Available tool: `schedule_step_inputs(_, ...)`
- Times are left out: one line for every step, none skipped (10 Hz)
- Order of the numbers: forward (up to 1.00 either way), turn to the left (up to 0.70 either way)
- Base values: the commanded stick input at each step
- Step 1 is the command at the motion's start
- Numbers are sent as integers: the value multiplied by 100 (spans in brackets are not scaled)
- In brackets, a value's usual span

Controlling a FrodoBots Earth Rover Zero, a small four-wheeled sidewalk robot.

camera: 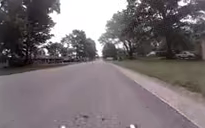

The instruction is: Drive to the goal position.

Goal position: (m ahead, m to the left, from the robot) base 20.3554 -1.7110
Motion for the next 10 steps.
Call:
schedule_step_inputs(100, -2)
schedule_step_inputs(100, -1)
schedule_step_inputs(100, 0)
schedule_step_inputs(100, 0)
schedule_step_inputs(100, 0)
schedule_step_inputs(100, 0)
schedule_step_inputs(100, 0)
schedule_step_inputs(100, -5)
schedule_step_inputs(100, -34)
schedule_step_inputs(100, -39)
